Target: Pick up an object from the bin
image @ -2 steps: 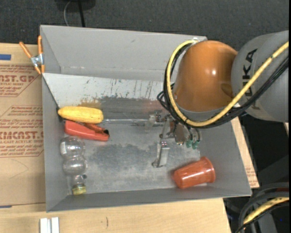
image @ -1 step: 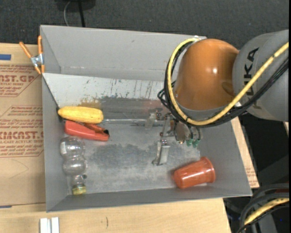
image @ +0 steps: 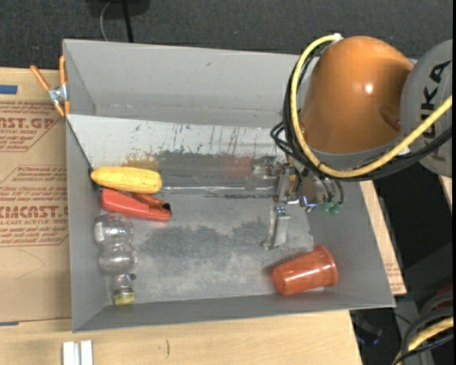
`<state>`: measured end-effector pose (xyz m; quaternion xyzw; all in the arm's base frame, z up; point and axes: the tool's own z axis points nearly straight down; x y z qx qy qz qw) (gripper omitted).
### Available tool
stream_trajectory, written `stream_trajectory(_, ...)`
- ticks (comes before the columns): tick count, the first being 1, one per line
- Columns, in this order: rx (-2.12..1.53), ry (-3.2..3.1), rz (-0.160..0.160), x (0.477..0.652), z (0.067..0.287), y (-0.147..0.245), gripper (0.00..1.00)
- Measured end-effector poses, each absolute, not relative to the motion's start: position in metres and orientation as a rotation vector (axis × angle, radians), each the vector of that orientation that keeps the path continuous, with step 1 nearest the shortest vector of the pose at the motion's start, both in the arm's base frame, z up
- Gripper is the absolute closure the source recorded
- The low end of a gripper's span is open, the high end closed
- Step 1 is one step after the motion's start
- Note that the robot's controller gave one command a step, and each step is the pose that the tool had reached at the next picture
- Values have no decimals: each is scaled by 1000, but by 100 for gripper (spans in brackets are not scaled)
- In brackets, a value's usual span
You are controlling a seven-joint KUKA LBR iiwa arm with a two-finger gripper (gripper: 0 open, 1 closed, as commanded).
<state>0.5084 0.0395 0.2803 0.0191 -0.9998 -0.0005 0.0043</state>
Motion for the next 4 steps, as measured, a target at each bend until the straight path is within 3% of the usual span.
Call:
stream_trajectory(1,295,-3131,0,528,319,11,0)
stream_trajectory(2,617,-3093,3,524,305,-14,0)
stream_trajectory(3,547,-3100,-1,507,243,-35,0)
stream_trajectory(4,742,-3057,-1,497,214,-55,0)
